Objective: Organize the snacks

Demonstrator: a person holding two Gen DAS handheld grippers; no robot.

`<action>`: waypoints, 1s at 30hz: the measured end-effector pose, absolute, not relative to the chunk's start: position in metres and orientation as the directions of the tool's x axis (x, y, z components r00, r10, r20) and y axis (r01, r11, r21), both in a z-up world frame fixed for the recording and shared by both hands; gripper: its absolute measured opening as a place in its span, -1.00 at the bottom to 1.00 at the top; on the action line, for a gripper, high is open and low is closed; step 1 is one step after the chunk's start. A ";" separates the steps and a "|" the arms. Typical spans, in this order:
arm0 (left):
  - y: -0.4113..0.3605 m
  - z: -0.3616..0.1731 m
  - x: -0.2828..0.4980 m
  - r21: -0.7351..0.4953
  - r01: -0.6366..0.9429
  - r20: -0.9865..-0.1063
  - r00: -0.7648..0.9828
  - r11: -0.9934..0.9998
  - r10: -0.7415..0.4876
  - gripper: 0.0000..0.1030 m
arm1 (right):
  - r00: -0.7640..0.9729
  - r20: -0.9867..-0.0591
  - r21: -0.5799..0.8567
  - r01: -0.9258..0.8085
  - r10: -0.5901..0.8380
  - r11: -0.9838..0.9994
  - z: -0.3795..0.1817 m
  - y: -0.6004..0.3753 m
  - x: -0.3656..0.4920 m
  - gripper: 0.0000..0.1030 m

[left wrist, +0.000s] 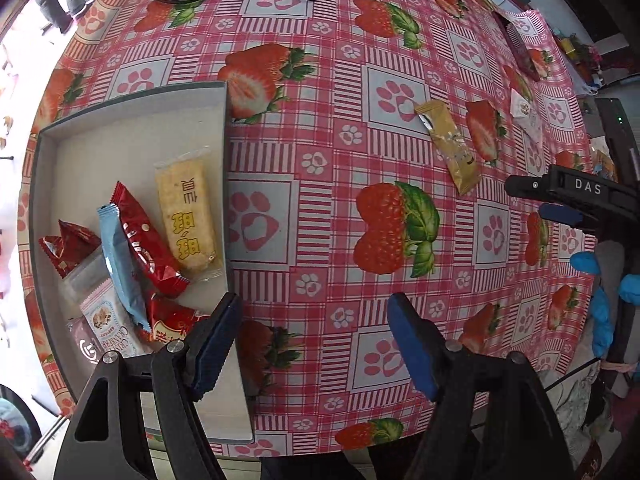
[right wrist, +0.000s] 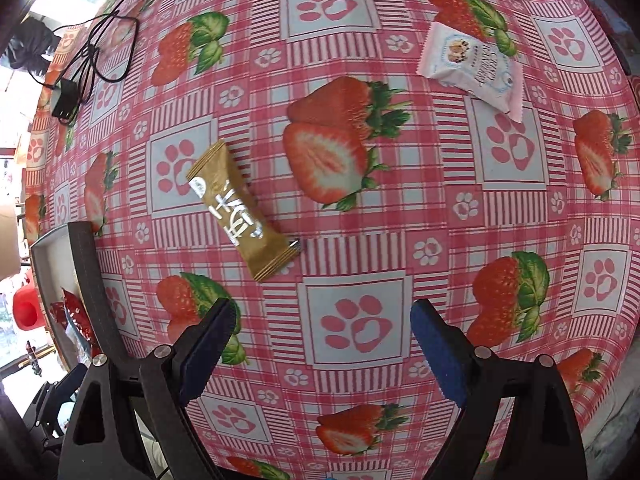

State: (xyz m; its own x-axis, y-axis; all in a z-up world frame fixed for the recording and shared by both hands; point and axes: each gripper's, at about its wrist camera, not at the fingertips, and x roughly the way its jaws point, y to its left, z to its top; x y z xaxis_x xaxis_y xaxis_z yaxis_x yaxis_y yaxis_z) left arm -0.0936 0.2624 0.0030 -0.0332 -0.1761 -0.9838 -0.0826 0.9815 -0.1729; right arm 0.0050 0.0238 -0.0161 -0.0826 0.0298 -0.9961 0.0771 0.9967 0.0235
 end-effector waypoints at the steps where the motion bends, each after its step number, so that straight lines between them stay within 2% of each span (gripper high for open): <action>1: 0.255 0.002 -0.089 -0.178 -0.085 -0.982 -0.039 0.980 -0.182 0.52 | -0.075 -0.997 0.023 0.095 0.030 0.995 -0.016 0.012 0.009 0.75; 10: 0.197 -0.016 -0.034 -0.203 -0.154 -0.974 -0.070 0.967 -0.215 0.52 | 0.022 -0.999 -0.024 0.271 -0.031 0.962 -0.008 -0.091 0.049 0.75; 19: 0.150 -0.026 0.023 -0.146 -0.163 -0.988 -0.027 0.976 -0.153 0.52 | 0.113 -0.991 -0.024 0.413 -0.077 0.910 -0.005 -0.163 0.100 0.75; 25: 0.131 -0.039 0.038 -0.087 -0.136 -0.995 -0.035 0.987 -0.093 0.52 | 0.148 -0.982 -0.041 0.434 -0.116 0.900 -0.009 -0.186 0.144 0.75; 30: 0.142 -0.040 0.030 -0.065 -0.172 -0.997 -0.038 0.983 -0.072 0.52 | 0.086 -0.991 -0.060 0.384 -0.100 0.921 -0.044 -0.172 0.147 0.75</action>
State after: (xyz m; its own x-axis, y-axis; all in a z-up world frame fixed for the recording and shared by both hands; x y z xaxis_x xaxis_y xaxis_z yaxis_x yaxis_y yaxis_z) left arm 0.0303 0.1418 -0.0396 -0.0379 -0.0720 -0.9967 -0.1716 0.9831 -0.0645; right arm 0.1475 -0.1724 -0.0445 0.0863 -0.1004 -0.9912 0.3843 0.9213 -0.0599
